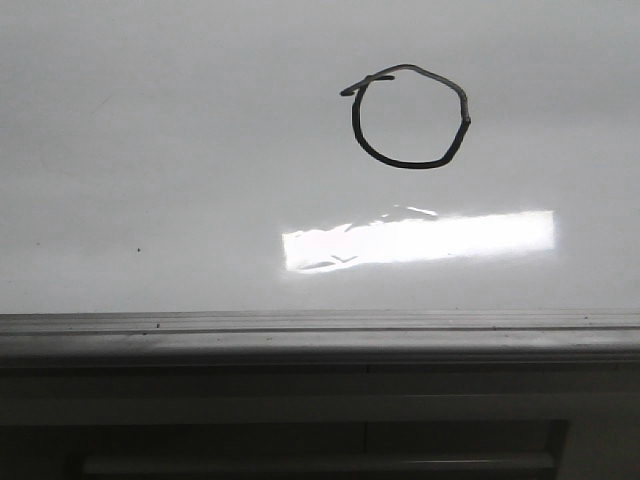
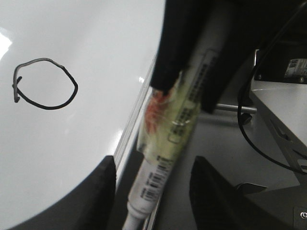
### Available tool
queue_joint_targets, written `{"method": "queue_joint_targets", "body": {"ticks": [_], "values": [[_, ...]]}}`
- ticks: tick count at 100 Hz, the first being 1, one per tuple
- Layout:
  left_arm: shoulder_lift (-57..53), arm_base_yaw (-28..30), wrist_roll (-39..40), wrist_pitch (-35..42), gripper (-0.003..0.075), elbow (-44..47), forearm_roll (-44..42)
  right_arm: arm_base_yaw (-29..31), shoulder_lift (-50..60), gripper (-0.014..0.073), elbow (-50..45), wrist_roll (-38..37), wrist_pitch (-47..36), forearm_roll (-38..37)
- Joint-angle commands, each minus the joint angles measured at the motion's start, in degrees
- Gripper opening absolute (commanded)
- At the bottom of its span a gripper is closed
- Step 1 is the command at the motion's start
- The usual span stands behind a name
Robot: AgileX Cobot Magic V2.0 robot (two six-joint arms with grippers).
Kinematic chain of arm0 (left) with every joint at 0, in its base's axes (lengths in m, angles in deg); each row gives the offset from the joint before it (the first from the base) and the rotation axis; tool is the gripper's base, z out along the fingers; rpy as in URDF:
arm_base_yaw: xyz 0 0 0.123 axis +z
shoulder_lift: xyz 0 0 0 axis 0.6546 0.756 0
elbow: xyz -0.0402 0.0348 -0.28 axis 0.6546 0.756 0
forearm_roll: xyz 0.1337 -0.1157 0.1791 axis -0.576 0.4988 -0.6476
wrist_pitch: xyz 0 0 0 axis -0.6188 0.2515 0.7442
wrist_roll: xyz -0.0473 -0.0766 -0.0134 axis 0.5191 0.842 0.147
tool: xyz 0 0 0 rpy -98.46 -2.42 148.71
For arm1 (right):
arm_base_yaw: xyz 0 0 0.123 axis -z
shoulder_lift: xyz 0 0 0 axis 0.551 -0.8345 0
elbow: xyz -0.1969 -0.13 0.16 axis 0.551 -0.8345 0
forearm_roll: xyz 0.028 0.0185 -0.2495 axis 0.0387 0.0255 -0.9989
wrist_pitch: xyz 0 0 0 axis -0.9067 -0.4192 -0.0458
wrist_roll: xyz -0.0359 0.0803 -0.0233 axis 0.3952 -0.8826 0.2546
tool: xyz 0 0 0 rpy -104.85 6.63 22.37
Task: Write number 0 on whiteboard
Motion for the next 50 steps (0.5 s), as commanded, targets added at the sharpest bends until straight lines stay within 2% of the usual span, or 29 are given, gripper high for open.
{"method": "queue_joint_targets", "body": {"ticks": [1,18,25,50], "values": [[0.51,-0.45,-0.09,1.74,0.0315,-2.18,-0.20,-1.25,0.86,-0.0050,1.67,0.97,-4.60,-0.68],[0.56,-0.33,-0.09,1.45,0.0314,-2.18,-0.06,-2.89,0.86,-0.0050,1.67,0.97,-4.60,0.23],[0.56,-0.33,0.01,1.45,0.0291,-2.18,-0.06,-2.85,0.86,-0.0050,1.67,0.97,-4.60,0.99],[0.56,-0.33,0.01,1.00,-0.0010,-2.18,-0.06,-2.85,0.86,-0.0050,1.67,0.97,-4.72,3.42]]}}
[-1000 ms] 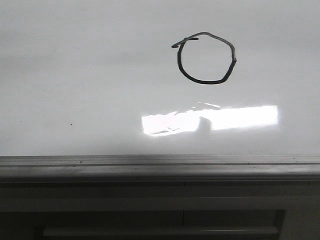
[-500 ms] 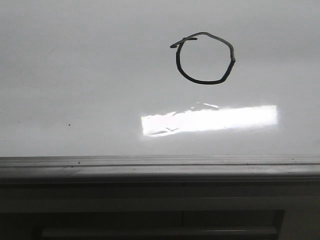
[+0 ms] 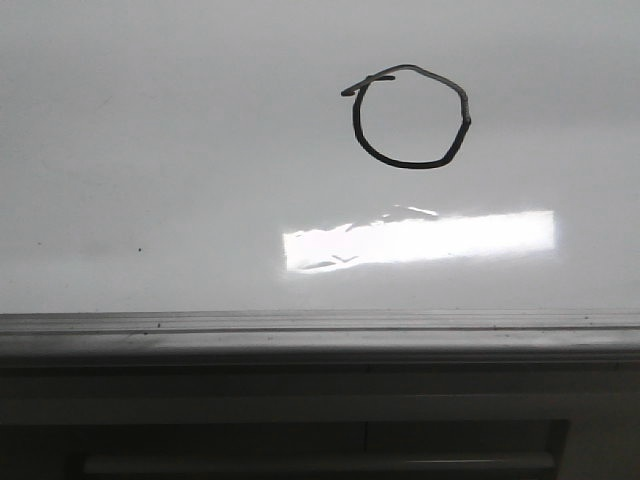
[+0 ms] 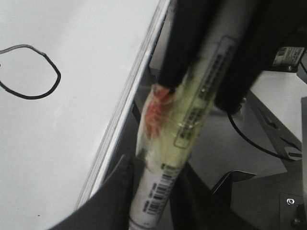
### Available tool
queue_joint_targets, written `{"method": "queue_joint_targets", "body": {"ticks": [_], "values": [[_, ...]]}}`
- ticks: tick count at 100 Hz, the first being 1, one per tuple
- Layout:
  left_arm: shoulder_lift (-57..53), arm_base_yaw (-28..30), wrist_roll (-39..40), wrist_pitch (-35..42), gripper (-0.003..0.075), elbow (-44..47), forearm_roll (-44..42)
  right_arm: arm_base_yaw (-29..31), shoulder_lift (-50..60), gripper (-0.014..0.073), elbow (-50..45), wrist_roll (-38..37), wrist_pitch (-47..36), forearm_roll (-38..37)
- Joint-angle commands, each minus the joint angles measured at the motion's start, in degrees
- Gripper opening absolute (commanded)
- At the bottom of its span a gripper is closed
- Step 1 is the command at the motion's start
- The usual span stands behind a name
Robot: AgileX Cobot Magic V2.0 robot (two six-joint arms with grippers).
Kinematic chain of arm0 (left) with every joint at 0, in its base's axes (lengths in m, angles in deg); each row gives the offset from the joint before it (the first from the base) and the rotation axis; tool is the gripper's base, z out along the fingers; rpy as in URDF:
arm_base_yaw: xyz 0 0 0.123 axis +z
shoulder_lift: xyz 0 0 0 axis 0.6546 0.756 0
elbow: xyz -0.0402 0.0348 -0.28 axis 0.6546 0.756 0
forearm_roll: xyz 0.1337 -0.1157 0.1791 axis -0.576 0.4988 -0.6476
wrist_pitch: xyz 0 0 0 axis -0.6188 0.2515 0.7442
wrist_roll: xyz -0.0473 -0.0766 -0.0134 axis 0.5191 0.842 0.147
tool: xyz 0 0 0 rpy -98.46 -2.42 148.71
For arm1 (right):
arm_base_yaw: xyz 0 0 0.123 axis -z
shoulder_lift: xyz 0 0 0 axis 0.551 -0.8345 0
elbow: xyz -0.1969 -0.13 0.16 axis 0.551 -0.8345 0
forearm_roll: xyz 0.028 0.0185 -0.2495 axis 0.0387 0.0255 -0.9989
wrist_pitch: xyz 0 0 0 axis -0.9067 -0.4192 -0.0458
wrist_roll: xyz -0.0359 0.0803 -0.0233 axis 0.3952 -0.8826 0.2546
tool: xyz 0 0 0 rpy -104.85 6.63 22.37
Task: Write number 0 on whiteboard
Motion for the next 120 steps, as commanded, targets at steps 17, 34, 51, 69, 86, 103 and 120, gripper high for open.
{"method": "queue_joint_targets", "body": {"ticks": [17,34,51,69,86,103,120], "values": [[-0.14,0.00,1.01,2.42,-0.0020,-2.09,-2.25,-0.89,0.86,-0.0048,1.67,0.36,-4.17,2.34],[-0.14,0.00,1.25,3.50,-0.0020,-2.09,-2.25,-0.19,0.95,0.0142,1.89,0.23,-2.91,1.03],[-0.14,0.13,11.65,4.05,-0.0020,-1.57,-9.67,2.08,4.19,0.0547,3.18,-8.10,0.00,-6.00],[-0.14,0.13,47.32,0.20,-0.0020,1.61,-37.33,4.08,13.31,0.0414,2.83,-19.32,4.99,-15.68],[1.15,0.13,70.55,-9.08,-0.0020,4.95,-50.40,4.08,22.91,-0.0055,-0.69,-20.97,11.14,-16.55],[6.29,0.13,77.32,-10.35,-0.0020,5.24,-53.23,4.08,30.67,-0.0059,-8.29,-24.95,12.35,-17.66],[12.01,3.33,89.86,-7.54,-0.0020,5.24,-55.97,4.08,34.48,-0.0059,-15.67,-31.18,12.24,-19.37]]}}
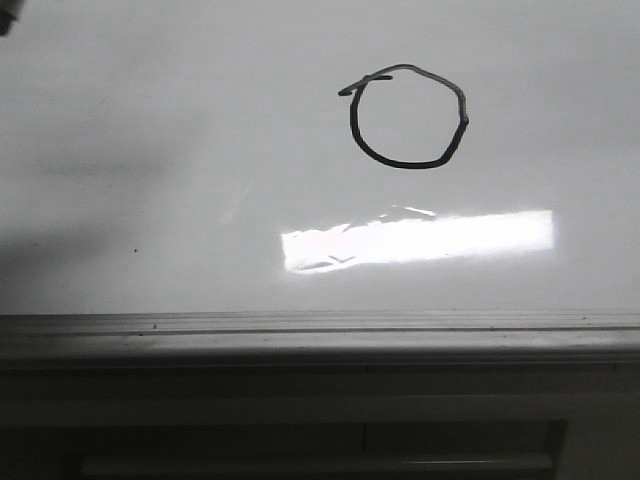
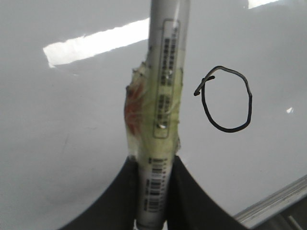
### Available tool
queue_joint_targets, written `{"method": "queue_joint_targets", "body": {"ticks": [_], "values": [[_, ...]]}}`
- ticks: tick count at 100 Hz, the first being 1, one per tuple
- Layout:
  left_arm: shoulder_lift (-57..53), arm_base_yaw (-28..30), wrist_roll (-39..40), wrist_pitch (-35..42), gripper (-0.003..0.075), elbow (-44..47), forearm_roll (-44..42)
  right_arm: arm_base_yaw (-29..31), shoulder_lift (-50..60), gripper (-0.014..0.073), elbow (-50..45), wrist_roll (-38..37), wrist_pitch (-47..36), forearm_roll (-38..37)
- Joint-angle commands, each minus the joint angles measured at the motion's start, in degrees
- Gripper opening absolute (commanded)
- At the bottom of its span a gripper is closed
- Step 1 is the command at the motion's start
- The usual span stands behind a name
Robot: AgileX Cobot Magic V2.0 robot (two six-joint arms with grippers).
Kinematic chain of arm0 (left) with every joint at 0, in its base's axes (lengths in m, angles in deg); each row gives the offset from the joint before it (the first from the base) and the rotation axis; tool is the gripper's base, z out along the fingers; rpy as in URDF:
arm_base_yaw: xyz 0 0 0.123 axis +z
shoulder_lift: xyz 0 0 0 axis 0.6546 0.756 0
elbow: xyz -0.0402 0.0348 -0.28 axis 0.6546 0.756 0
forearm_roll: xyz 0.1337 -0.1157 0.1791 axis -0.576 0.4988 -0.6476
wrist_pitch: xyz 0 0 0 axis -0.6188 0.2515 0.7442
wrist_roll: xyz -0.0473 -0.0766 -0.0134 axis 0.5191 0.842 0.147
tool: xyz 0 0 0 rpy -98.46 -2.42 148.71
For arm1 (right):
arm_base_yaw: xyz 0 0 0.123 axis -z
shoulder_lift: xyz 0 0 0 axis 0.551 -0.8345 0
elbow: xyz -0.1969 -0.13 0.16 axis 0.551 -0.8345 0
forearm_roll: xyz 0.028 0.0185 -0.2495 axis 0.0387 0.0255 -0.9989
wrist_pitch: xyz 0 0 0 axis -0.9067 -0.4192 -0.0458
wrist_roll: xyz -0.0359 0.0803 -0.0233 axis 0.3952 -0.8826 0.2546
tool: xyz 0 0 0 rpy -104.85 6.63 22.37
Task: Write number 0 on whiteboard
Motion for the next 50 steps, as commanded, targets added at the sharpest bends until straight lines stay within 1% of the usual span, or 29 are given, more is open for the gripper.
{"method": "queue_joint_targets", "body": {"ticks": [1,16,35,42,50], "values": [[1.87,2.51,6.96,2.38,-0.0020,-1.54,-4.59,0.33,0.66,-0.0059,-1.79,-2.98,-3.53,-3.33],[4.67,11.42,8.42,12.10,-0.0020,-1.54,-2.42,0.33,0.68,-0.0059,-4.43,-5.26,-4.51,-3.33],[6.23,24.76,8.46,27.34,-0.0020,-1.54,0.84,0.33,0.68,-0.0059,-4.75,-5.49,-5.20,-3.12],[7.40,27.82,8.46,31.11,-0.0020,-1.54,2.10,0.33,0.68,-0.0059,-4.75,-5.49,-5.46,-2.99],[8.88,30.05,8.46,32.70,-0.0020,-1.54,2.34,0.33,0.68,-0.0059,-4.75,-5.49,-5.46,-2.84]]}}
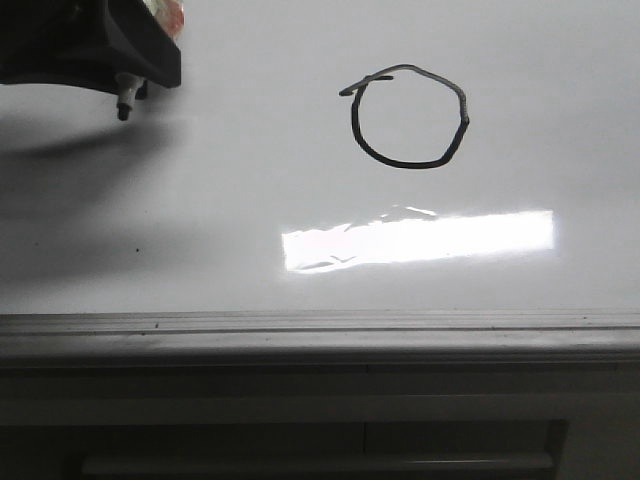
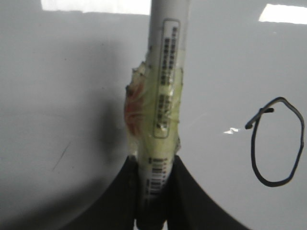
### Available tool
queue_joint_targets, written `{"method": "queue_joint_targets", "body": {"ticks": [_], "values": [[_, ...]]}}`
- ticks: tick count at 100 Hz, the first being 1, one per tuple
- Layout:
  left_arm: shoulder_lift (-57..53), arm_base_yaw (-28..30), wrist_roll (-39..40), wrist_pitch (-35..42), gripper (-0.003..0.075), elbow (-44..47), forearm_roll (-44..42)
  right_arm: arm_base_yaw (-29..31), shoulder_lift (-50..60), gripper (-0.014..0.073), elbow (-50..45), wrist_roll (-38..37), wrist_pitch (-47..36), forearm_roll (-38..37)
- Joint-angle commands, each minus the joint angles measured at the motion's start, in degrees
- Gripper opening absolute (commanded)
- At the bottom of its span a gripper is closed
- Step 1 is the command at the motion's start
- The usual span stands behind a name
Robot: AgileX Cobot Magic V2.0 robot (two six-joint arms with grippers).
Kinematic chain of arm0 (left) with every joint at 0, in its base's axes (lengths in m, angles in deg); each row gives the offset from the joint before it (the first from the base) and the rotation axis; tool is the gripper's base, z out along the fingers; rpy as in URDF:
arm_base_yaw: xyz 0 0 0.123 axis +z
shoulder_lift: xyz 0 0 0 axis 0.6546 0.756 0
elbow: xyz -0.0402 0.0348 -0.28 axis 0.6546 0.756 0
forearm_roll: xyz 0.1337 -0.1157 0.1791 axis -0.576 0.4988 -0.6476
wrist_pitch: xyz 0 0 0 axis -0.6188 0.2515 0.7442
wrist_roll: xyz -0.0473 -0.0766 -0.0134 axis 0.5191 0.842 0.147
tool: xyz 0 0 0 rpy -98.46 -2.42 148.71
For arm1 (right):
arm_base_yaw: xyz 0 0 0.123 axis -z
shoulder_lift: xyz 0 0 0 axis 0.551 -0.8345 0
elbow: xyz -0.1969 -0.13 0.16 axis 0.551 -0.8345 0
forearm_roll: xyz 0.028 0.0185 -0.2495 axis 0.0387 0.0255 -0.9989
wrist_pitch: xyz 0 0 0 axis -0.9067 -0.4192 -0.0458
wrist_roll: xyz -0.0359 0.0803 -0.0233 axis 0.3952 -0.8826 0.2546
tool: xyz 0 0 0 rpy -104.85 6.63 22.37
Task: Write number 0 on whiteboard
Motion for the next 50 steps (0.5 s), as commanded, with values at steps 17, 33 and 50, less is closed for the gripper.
{"method": "queue_joint_targets", "body": {"ticks": [17,33,50], "values": [[3.59,2.18,0.58,3.77,-0.0020,-1.54,-0.62,0.33,-0.38,-0.0059,1.25,-0.20,-3.96,-2.61],[5.84,2.18,0.58,3.89,-0.0017,-1.54,-0.48,0.33,-0.38,-0.0059,1.25,-0.20,-3.96,-2.53],[6.01,2.18,0.58,4.61,0.0143,-1.54,-0.48,0.33,-0.38,-0.0059,1.25,-0.20,-3.96,-1.65]]}}
